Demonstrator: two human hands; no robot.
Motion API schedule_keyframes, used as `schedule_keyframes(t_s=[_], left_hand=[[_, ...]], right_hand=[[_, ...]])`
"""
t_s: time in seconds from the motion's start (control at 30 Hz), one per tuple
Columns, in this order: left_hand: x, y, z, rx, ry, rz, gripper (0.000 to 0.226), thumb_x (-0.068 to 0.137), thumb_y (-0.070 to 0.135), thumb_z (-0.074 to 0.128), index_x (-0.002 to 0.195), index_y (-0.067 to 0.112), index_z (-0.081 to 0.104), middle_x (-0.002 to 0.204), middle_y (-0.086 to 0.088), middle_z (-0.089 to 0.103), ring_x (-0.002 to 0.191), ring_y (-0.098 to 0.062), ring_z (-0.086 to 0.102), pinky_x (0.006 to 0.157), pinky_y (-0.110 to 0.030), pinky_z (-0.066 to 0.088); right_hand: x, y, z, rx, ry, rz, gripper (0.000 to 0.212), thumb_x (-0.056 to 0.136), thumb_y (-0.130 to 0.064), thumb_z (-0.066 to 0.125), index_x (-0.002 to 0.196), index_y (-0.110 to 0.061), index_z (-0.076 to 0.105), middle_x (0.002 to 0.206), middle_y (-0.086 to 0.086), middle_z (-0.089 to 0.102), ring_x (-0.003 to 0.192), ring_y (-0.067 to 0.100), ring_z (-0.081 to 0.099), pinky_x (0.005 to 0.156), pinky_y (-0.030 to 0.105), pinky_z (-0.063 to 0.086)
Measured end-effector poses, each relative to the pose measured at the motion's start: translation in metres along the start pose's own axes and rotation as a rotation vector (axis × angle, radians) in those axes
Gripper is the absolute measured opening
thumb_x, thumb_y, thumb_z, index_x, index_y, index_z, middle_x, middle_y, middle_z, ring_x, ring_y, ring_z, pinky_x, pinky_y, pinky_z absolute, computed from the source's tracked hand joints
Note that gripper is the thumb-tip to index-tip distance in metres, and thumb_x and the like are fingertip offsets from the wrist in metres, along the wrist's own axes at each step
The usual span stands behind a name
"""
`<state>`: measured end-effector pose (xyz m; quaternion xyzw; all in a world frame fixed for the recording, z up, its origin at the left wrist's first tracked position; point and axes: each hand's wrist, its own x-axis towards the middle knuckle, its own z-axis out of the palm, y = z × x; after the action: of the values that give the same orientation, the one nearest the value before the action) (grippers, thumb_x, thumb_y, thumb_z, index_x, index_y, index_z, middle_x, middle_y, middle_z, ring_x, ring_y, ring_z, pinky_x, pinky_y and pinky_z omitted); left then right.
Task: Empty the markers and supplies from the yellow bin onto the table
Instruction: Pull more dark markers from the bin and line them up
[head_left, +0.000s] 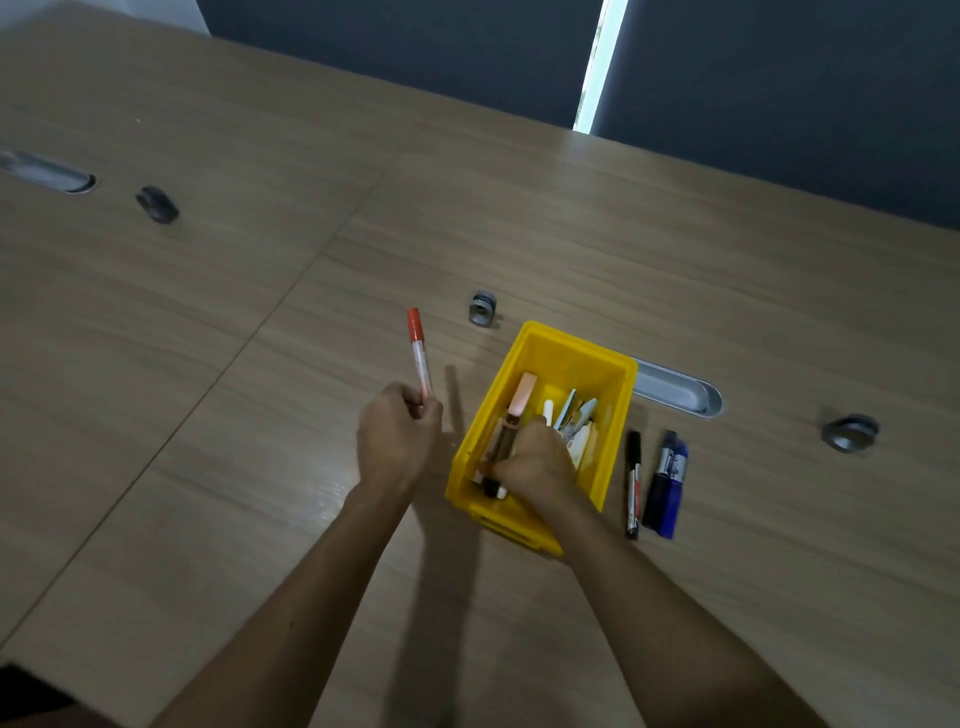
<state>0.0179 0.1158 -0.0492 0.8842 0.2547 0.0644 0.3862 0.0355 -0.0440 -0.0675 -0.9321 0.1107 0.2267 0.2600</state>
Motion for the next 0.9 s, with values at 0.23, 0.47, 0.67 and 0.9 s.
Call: schedule_keyframes(t_s=[0.23, 0.47, 0.67, 0.9], left_hand=[[-0.006, -0.005, 0.008, 0.003, -0.026, -0.037, 0.015, 0.089, 0.031, 0.064, 0.085, 0.016, 0.066, 0.076, 0.005, 0.067, 0.067, -0.008, 0.061, 0.052, -0.019, 0.037], [-0.014, -0.002, 0.003, 0.002, -0.01, -0.029, 0.012, 0.09, 0.03, 0.064, 0.084, 0.019, 0.064, 0.077, 0.005, 0.067, 0.065, -0.003, 0.058, 0.052, -0.016, 0.034], [-0.019, 0.009, -0.003, -0.014, -0.002, 0.01, 0.013, 0.09, 0.03, 0.063, 0.087, 0.017, 0.064, 0.077, 0.006, 0.068, 0.067, -0.004, 0.059, 0.052, -0.017, 0.035], [-0.03, 0.023, -0.015, -0.1, 0.109, 0.048, 0.008, 0.09, 0.026, 0.064, 0.089, 0.018, 0.064, 0.068, 0.014, 0.058, 0.06, 0.0, 0.056, 0.051, -0.015, 0.033]], right_hand=[[0.004, 0.007, -0.004, -0.089, 0.02, -0.029, 0.039, 0.073, -0.02, 0.082, 0.105, -0.012, 0.061, 0.11, 0.012, 0.066, 0.106, 0.034, 0.065, 0.082, 0.042, 0.058], [-0.007, 0.0, 0.016, -0.214, 0.088, -0.019, 0.053, 0.084, -0.024, 0.07, 0.129, -0.004, 0.05, 0.128, 0.017, 0.056, 0.118, 0.037, 0.06, 0.094, 0.046, 0.053], [-0.019, 0.001, 0.017, -0.225, 0.076, -0.07, 0.025, 0.09, -0.02, 0.065, 0.114, -0.013, 0.066, 0.122, 0.012, 0.063, 0.115, 0.033, 0.062, 0.09, 0.043, 0.053], [-0.029, -0.002, -0.024, -0.07, 0.123, -0.082, 0.022, 0.091, -0.01, 0.059, 0.111, -0.007, 0.067, 0.117, 0.014, 0.067, 0.109, 0.034, 0.065, 0.081, 0.04, 0.054]])
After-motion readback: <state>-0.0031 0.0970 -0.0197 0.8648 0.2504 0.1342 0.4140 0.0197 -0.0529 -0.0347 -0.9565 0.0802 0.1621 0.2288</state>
